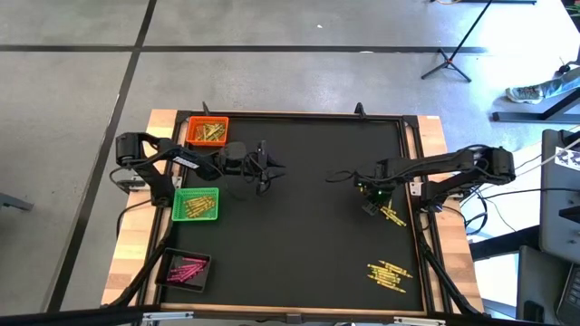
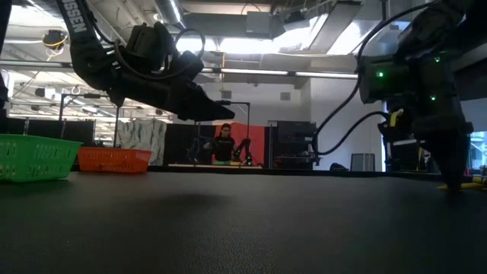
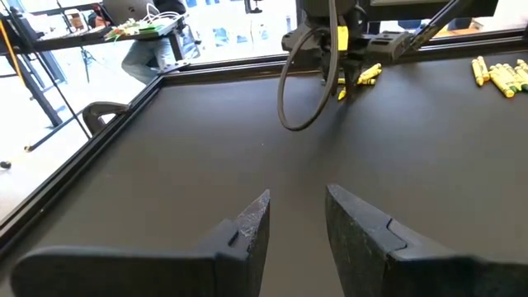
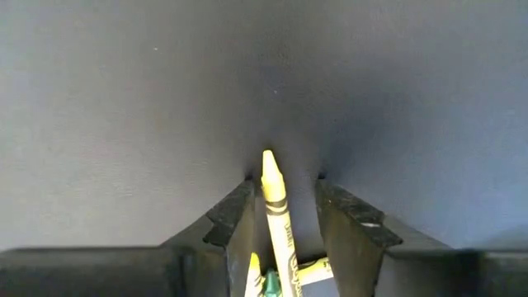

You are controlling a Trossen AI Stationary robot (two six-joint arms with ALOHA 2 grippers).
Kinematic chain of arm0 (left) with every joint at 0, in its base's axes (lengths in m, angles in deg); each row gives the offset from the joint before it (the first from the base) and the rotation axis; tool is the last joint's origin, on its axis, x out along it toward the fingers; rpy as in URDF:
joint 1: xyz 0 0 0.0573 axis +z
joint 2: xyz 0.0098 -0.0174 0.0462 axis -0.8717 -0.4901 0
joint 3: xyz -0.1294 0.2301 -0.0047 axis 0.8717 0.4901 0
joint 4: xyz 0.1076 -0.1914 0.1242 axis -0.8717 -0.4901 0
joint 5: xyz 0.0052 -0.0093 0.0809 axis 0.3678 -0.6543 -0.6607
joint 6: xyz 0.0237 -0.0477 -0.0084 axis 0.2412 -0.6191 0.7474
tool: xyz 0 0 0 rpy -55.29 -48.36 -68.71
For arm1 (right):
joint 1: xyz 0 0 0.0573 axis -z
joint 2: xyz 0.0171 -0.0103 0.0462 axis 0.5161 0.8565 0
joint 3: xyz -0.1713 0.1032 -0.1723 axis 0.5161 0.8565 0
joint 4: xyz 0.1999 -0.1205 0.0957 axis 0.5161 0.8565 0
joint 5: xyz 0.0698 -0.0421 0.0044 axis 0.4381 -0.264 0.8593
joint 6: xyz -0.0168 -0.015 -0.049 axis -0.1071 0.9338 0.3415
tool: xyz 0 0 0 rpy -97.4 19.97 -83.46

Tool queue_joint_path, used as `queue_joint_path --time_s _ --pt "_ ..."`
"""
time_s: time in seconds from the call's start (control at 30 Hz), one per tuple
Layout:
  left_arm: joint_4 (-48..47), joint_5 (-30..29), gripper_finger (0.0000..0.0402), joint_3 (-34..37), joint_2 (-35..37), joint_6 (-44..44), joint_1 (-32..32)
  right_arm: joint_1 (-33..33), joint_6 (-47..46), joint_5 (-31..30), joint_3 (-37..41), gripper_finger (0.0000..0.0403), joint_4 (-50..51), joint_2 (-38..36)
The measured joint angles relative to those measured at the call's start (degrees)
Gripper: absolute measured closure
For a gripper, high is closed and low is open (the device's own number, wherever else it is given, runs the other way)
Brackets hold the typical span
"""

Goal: Sort crayons
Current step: Put the yellow crayon into the green bin

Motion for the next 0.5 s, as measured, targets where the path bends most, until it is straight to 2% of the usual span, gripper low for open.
queue_joint_path --time_s 0.17,0.5 --pt "0.2 0.0 0.0299 0.0 0.0 0.0 0.0 0.0 0.4 -0.7 0.0 0.0286 -0.1 1.1" --pt "0.4 0.0 0.0299 0.0 0.0 -0.1 0.0 0.0 2.7 -2.4 0.1 0.0390 0.1 1.2"
